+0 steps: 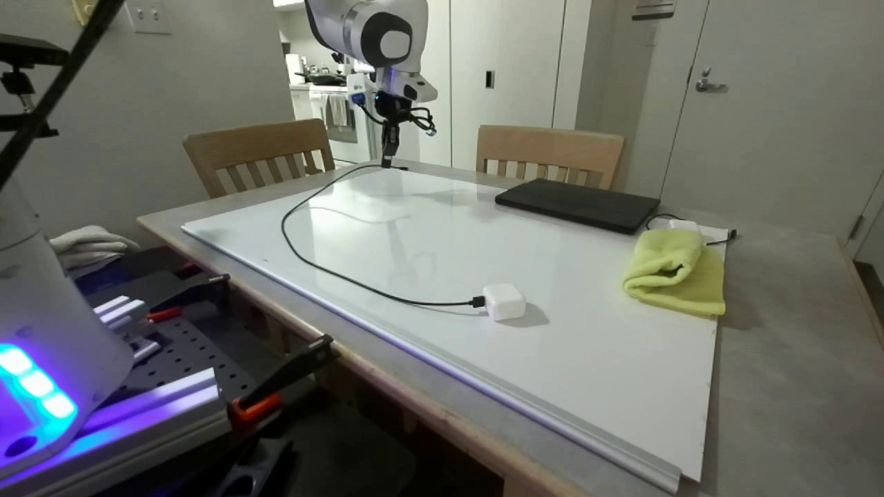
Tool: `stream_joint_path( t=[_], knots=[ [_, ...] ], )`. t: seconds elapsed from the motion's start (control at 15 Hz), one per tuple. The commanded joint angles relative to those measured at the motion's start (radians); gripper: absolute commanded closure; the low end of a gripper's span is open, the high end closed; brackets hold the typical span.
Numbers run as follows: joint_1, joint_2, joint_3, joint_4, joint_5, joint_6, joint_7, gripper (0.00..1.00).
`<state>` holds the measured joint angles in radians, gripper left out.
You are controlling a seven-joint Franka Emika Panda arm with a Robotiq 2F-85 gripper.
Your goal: Uncoil the black charger
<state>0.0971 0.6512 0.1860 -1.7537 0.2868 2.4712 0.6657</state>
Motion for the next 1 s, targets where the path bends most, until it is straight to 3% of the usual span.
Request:
stream_joint_path(
  t=[0.0, 0.07, 0.47, 0.67, 0.93],
  knots=[
    [0.009, 0.064, 0.021, 0.122, 0.032, -0.104, -0.181, 0.99],
    [0.038, 0.011, -0.023, 0.044, 0.038, -0.055, -0.108, 0.96],
    [0.044, 0.045, -0.017, 0.098, 0.041, -0.086, -0.165, 0.96],
    [0.028, 0.059, 0.04, 0.122, 0.041, -0.136, -0.323, 0.99],
    [0.057, 0.083, 0.086, 0.154, 0.039, -0.179, -0.473, 0.99]
  ],
)
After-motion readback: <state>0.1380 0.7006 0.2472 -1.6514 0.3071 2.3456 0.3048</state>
